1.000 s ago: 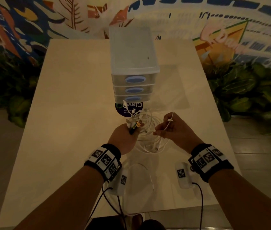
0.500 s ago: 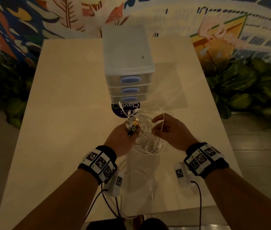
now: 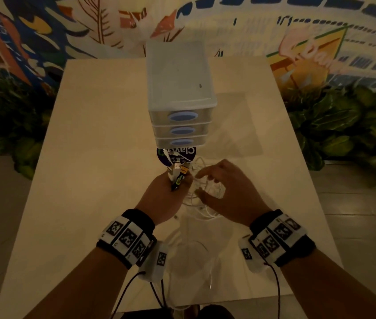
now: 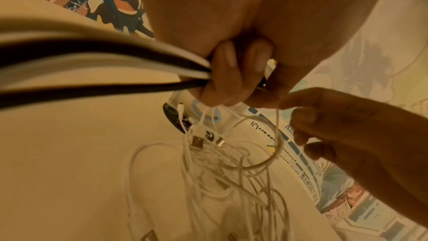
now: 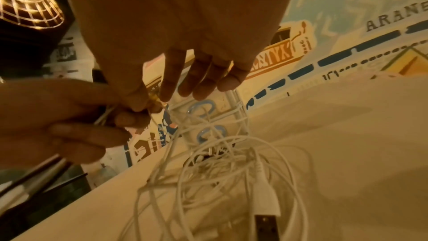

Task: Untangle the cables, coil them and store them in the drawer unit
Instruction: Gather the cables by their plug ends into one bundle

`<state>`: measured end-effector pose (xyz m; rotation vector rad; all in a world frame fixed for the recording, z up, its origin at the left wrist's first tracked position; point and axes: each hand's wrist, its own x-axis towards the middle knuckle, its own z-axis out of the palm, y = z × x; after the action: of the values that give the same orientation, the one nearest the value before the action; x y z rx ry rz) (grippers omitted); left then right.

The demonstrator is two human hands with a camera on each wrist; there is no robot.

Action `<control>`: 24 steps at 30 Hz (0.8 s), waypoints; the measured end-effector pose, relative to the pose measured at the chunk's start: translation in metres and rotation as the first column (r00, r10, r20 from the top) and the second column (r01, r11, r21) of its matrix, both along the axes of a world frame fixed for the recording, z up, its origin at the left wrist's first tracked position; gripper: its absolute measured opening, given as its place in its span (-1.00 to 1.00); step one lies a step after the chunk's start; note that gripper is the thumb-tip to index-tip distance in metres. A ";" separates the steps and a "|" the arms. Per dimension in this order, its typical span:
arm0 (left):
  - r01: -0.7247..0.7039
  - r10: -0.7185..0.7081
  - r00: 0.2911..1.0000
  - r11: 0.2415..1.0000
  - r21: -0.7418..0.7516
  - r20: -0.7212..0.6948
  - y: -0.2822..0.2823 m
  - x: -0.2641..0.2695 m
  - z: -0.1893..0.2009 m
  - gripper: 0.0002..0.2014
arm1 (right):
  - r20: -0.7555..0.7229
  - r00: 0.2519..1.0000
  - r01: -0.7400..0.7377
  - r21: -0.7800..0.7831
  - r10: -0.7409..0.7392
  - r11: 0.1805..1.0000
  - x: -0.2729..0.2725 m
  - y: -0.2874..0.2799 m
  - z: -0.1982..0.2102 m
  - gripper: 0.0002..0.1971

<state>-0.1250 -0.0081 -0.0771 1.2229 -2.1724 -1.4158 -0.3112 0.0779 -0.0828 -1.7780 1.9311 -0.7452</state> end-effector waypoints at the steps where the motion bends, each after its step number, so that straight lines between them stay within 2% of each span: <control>1: -0.014 0.015 1.000 1.000 0.020 -0.013 0.000 0.001 0.001 -0.72 | -0.011 1.000 -0.021 0.018 0.021 1.000 0.001 -0.002 -0.004 -0.70; 4: -0.025 0.028 0.997 0.998 0.058 -0.067 -0.001 0.006 0.011 -0.72 | -0.017 0.999 -0.035 0.004 0.035 0.999 0.001 -0.005 -0.017 -0.83; 7: -0.020 0.025 0.994 0.999 0.049 -0.109 -0.003 0.010 0.023 -0.67 | -0.029 0.999 -0.041 -0.016 0.041 0.999 0.000 -0.004 -0.024 -0.78; 12: -0.130 0.171 0.950 0.978 0.165 -0.263 -0.014 0.020 0.031 -0.59 | -0.047 0.998 -0.035 -0.034 0.034 0.999 0.001 0.002 -0.026 -0.77; 14: -0.180 0.202 0.950 0.977 0.111 -0.237 -0.011 0.025 0.030 -0.60 | -0.057 0.998 -0.033 -0.096 0.027 0.995 0.001 0.005 -0.024 -0.78; 16: -0.198 0.204 0.964 0.979 0.049 -0.169 -0.008 0.029 0.028 -0.69 | -0.069 0.997 -0.034 -0.176 0.022 0.984 0.002 0.005 -0.019 -0.79; 18: -0.171 0.172 0.982 0.985 0.027 -0.079 -0.004 0.033 0.029 -0.80 | -0.053 0.998 -0.029 -0.261 0.016 0.965 0.006 0.004 -0.012 -0.75; 20: -0.129 0.129 0.991 0.991 0.017 -0.031 -0.002 0.036 0.029 -0.83 | -0.036 0.999 -0.024 -0.283 0.015 0.959 0.010 0.002 -0.003 -0.68; 24: -0.088 0.095 0.974 0.995 0.045 -0.205 0.006 0.033 0.038 -0.61 | -0.045 0.994 -0.107 -0.209 0.100 0.972 0.016 -0.001 0.005 -0.70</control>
<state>-0.0916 -0.0025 -0.0389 1.1169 -1.9356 -1.4778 -0.2956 0.0766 -0.0778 -2.0119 1.8209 -0.9180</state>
